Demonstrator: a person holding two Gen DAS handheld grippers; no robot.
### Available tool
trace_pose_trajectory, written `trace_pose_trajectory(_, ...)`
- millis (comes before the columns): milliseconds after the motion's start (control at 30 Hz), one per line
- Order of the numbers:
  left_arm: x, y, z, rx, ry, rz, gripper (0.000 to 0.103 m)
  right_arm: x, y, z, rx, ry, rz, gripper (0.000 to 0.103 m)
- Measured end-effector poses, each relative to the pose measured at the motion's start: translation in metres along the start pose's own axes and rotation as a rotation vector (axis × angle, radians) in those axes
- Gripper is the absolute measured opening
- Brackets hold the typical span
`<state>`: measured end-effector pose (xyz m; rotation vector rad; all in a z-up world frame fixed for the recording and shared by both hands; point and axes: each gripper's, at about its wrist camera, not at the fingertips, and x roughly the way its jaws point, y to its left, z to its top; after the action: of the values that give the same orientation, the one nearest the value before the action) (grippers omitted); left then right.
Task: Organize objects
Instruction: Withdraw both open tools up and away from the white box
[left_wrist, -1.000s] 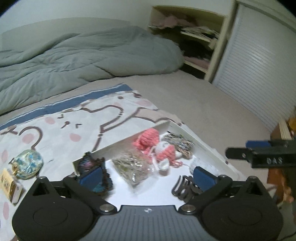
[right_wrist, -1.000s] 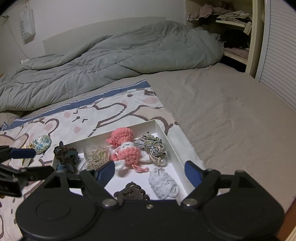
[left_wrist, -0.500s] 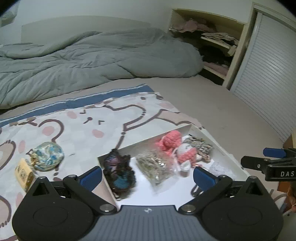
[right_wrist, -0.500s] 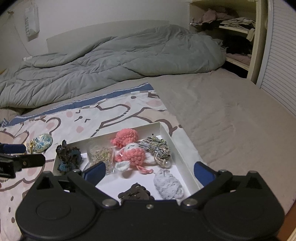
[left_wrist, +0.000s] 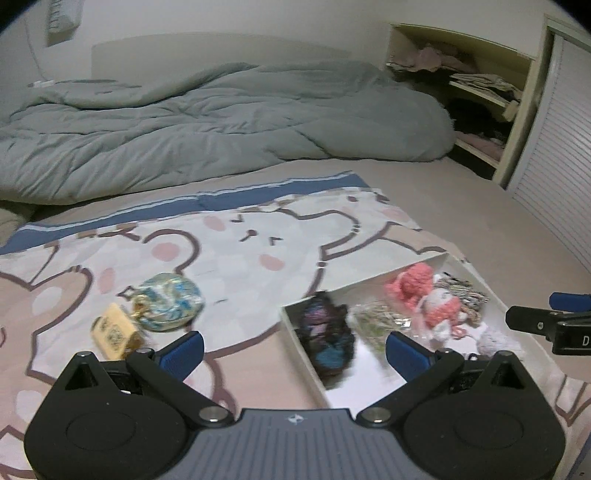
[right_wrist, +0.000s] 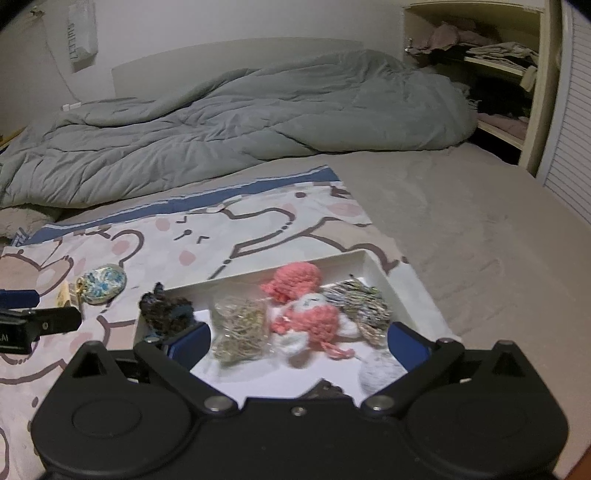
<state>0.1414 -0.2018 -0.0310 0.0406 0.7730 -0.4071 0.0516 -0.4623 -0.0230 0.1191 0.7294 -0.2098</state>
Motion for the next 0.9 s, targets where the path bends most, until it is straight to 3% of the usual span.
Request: trace_pose_trajectory(900,-0.024,0.128,-0.015,-0.140,-0.017,0.215,0.103,0.042,0.132,0.023,-0.125,-0.004,0.126,0.103)
